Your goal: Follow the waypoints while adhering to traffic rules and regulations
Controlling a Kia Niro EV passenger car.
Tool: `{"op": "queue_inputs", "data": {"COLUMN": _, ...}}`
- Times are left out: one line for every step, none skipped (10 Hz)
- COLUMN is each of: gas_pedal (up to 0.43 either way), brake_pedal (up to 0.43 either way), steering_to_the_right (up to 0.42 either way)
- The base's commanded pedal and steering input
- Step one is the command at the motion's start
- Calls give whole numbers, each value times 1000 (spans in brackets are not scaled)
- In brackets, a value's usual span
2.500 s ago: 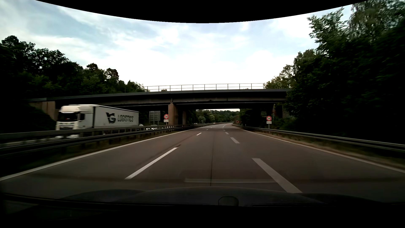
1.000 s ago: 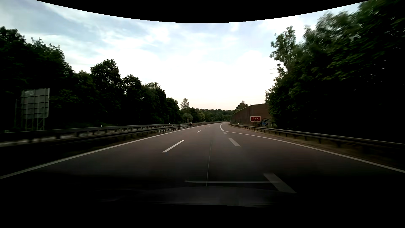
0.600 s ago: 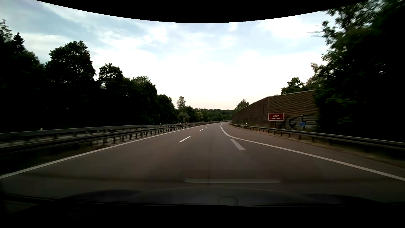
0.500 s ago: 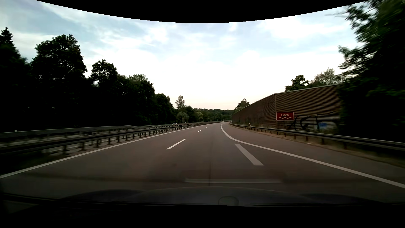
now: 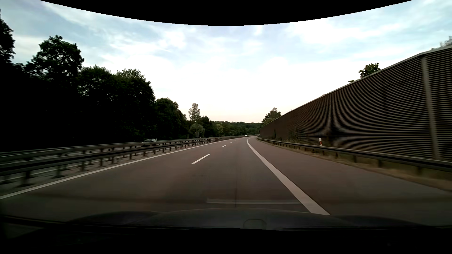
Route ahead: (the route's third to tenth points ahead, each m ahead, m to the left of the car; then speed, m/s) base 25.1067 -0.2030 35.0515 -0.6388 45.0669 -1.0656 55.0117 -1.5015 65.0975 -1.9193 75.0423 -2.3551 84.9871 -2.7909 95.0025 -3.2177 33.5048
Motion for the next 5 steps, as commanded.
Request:
{"op": "queue_inputs", "data": {"gas_pedal": 169, "brake_pedal": 6, "steering_to_the_right": 6}}
{"op": "queue_inputs", "data": {"gas_pedal": 169, "brake_pedal": 6, "steering_to_the_right": 6}}
{"op": "queue_inputs", "data": {"gas_pedal": 169, "brake_pedal": 6, "steering_to_the_right": 6}}
{"op": "queue_inputs", "data": {"gas_pedal": 157, "brake_pedal": 6, "steering_to_the_right": 6}}
{"op": "queue_inputs", "data": {"gas_pedal": 157, "brake_pedal": 6, "steering_to_the_right": 6}}
